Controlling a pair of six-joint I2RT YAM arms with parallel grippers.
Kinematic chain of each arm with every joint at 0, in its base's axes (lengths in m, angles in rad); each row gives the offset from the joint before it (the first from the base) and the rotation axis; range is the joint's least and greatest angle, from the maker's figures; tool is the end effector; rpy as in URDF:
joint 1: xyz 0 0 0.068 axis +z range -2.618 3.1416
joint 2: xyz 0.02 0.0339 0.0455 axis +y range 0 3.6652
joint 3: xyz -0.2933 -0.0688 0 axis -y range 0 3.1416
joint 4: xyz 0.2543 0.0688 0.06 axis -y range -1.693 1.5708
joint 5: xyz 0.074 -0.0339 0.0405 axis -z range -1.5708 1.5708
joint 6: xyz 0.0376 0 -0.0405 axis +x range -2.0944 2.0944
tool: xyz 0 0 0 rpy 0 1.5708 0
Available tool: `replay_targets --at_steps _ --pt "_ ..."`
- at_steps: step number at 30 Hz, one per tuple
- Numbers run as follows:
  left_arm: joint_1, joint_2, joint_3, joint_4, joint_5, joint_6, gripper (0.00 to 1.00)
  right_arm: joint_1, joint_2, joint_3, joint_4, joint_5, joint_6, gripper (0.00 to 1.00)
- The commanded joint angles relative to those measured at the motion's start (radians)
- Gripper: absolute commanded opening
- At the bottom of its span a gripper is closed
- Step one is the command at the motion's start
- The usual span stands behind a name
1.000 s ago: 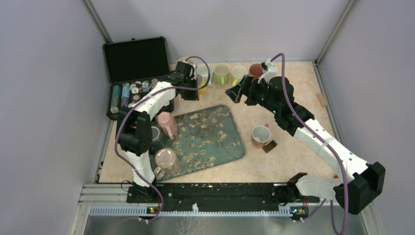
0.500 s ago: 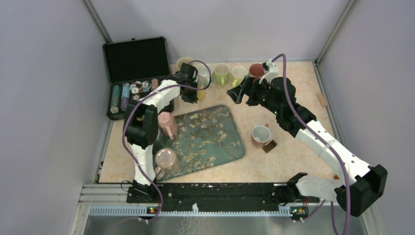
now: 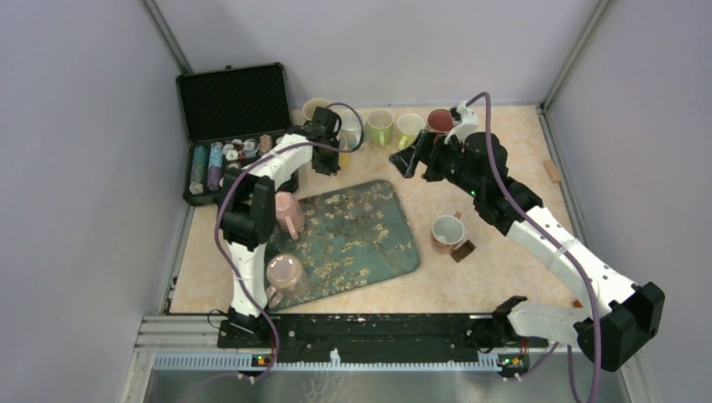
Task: Turn the mug right side up
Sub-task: Place the cup at the center of the board, then move the cup to the tray.
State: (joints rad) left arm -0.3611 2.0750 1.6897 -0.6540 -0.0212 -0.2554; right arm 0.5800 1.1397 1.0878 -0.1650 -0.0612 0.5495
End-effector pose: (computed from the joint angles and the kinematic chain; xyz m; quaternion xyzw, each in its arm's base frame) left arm 0.4460 -0.1676 0.2341 0.0482 0.9636 -0.0699 0.2533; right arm 0.2191 0.1463 0.4027 -0.0310 0.7787 0.3552 0.5161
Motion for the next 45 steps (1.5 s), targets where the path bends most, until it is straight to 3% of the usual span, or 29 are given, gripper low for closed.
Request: replay_targets --at_steps 1,4,11,18,26,28,37,45 --pt "0.001 -0.012 0.057 0.035 -0.032 0.022 0.11 0.004 -0.001 0.039 0.026 -0.006 -0.010 0.99" --pt "0.001 -0.011 0.057 0.035 -0.032 0.022 0.17 0.004 0.001 0.040 0.024 -0.011 -0.008 0.99" --pt "0.001 -0.024 0.057 0.040 -0.021 0.022 0.42 0.004 0.005 0.048 0.014 -0.015 -0.009 0.99" --pt "0.001 -0.066 0.050 0.040 0.015 0.008 0.60 0.004 0.018 0.057 0.006 -0.029 -0.009 0.99" --pt "0.000 -0.189 -0.013 0.066 0.160 -0.025 0.85 0.004 0.027 0.063 -0.011 -0.005 -0.004 0.99" --pt "0.000 -0.244 -0.055 0.082 0.182 -0.033 0.96 0.004 0.032 0.069 -0.016 -0.003 -0.005 0.99" --pt "0.002 -0.482 -0.203 0.127 0.180 -0.079 0.98 0.020 0.062 0.069 -0.057 -0.013 0.004 0.99" --pt "0.004 -0.758 -0.288 0.169 0.071 -0.145 0.98 0.166 0.122 0.078 -0.093 0.092 -0.009 0.99"
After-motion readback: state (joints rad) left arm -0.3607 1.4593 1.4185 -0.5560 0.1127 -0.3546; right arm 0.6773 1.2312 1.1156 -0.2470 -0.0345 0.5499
